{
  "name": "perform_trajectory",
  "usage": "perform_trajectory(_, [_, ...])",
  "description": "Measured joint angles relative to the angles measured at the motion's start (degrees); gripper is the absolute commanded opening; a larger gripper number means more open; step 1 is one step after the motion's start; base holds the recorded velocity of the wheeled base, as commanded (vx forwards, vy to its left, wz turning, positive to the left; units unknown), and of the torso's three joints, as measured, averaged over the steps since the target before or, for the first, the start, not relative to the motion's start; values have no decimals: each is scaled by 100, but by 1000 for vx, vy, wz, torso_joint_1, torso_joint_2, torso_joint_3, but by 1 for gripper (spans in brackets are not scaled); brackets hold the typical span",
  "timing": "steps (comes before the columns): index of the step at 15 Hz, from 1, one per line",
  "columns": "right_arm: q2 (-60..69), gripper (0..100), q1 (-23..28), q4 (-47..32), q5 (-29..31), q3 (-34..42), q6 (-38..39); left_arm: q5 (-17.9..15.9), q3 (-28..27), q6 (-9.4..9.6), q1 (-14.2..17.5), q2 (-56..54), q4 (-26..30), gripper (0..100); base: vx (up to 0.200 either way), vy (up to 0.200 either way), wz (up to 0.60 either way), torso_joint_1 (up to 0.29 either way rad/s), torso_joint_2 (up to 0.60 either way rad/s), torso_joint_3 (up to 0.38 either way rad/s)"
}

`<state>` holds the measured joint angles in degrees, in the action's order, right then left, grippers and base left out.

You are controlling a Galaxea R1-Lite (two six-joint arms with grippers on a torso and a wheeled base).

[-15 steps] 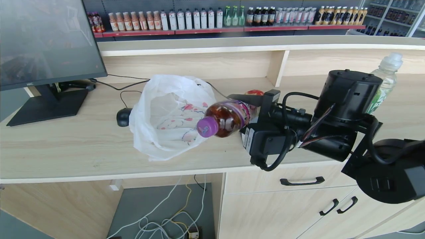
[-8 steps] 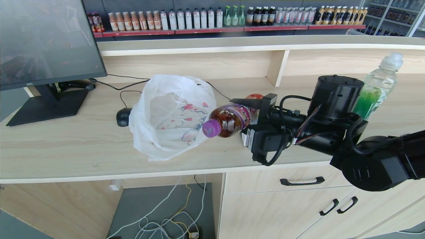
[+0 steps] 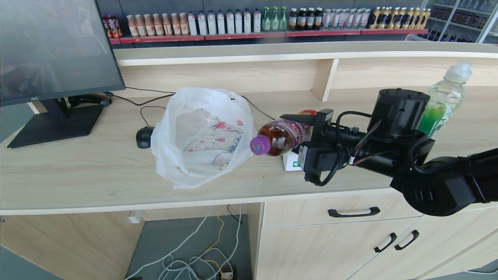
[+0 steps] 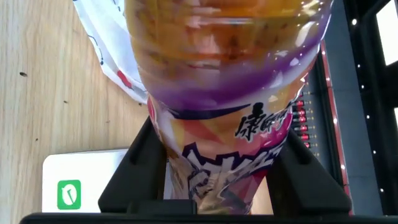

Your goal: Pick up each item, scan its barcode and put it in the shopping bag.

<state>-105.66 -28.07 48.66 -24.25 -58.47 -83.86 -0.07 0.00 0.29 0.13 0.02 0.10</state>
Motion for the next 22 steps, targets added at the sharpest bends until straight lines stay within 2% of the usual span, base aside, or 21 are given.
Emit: perform_trajectory(22, [-134,0,90,9,-106,15,2,0,0,-2,0,0,0,100,0,0,0,0,0,0])
